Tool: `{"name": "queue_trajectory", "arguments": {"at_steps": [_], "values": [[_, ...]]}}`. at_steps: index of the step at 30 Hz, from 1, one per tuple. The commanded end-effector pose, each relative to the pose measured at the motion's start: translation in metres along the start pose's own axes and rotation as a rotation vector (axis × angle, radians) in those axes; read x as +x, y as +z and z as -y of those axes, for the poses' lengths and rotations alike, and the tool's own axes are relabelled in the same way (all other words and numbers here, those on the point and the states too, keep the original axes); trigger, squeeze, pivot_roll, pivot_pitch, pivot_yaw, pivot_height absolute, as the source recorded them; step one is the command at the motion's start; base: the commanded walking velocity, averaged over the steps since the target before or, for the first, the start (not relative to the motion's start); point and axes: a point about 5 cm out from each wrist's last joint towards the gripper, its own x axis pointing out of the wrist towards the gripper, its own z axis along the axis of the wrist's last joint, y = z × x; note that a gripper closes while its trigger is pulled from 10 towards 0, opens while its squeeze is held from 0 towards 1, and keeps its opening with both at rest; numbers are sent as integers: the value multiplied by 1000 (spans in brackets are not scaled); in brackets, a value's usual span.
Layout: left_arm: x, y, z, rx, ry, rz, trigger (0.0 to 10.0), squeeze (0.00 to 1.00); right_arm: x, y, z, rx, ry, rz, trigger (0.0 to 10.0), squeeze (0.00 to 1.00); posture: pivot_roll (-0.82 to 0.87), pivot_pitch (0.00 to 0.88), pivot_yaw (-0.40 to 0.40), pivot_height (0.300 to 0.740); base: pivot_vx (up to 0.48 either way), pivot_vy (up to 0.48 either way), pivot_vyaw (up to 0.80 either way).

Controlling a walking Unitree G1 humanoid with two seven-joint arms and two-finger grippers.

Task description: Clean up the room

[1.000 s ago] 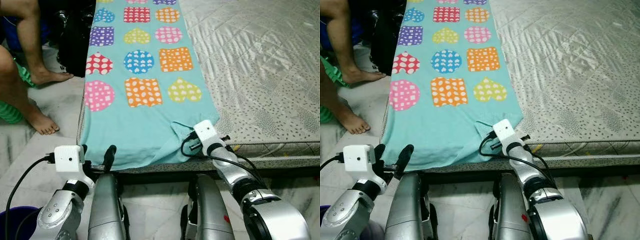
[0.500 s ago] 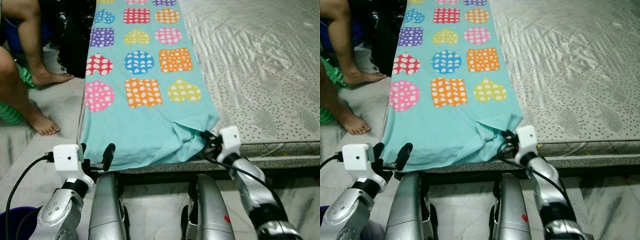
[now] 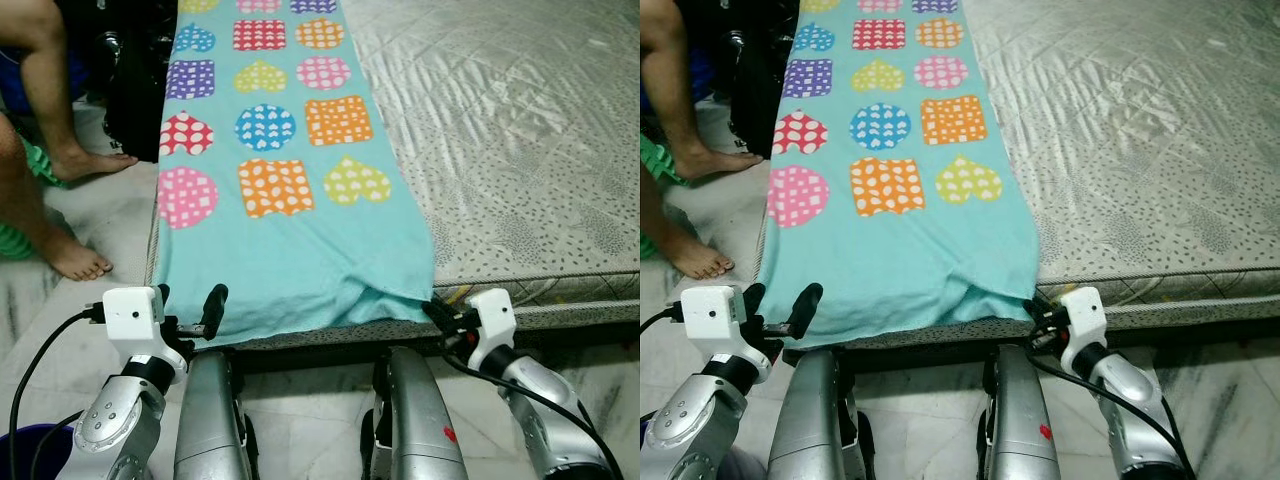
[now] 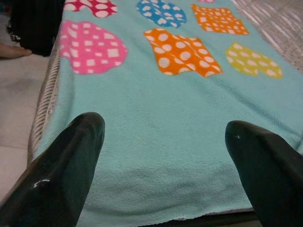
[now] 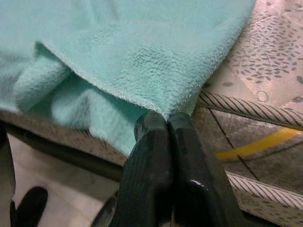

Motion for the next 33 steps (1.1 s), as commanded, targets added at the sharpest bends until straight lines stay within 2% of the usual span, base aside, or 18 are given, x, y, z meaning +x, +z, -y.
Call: {"name": "queue_trajectory", "arguments": {"at_steps": [1,2,3,7,8,9,12,14,15,17,21,24,25,27,29,30,33], "values": [[-2,-6,-3,-3,6,-21,10000,0,-9,-4,2,-40,25,-40,2510,0,62,196,8,545,0,0,0],[-1,-6,-3,-3,5,-22,10000,0,-10,-4,2,-46,28,-46,2510,0,57,195,8,545,0,0,0],[-1,-6,-3,-3,4,-22,10000,0,-10,-6,4,-57,24,-65,10000,0,57,195,8,545,0,0,0],[0,-7,-2,-7,3,-21,10000,0,-12,-8,-2,-73,37,-90,10000,0,54,193,7,545,0,0,0],[0,-7,-2,-8,5,-21,10000,0,-11,-9,-4,-80,39,-95,10000,796,54,193,7,545,0,0,0],[0,-8,-2,-9,7,-22,10000,0,-10,-10,-5,-92,36,-98,10000,1000,53,193,6,545,0,0,0],[0,-9,-2,-9,9,-24,10000,0,-10,-9,-4,-133,20,-106,10000,1000,52,192,5,545,0,0,0],[0,-10,-3,-10,13,-27,10000,0,-8,-5,5,-208,-53,-111,10000,1000,49,190,3,545,0,0,0],[0,-10,-3,-10,13,-27,10000,0,-8,-5,5,-208,-53,-111,10000,1000,49,190,3,545,0,0,0],[0,-11,-4,-11,17,-28,10000,0,-5,7,19,-255,-163,-85,10000,1000,46,188,2,545,0,0,0],[0,-11,-4,-10,22,-26,10000,0,5,34,25,-217,-227,22,10000,1000,43,184,1,545,0,0,0],[1,-11,-4,-10,26,-22,10000,0,12,46,12,-118,-153,79,10000,1000,42,178,-1,545,0,0,0],[1,-11,-4,-10,26,-22,10000,0,12,46,12,-118,-153,79,10000,1000,42,178,-1,545,0,0,0],[0,-10,-6,-10,31,-18,10000,0,14,49,-2,-33,-64,95,10000,1000,42,178,-1,545,0,0,0],[0,-10,-7,-11,35,-17,10000,0,14,47,-11,-2,-5,76,10000,1000,38,170,-8,545,0,0,0],[0,-10,-8,-12,38,-16,10000,0,12,42,-25,30,105,34,10000,1000,37,170,-9,545,0,0,0],[0,-10,-8,-15,40,-15,10000,0,10,38,-42,73,205,-2,10000,1000,35,170,-7,545,0,0,0]]}}
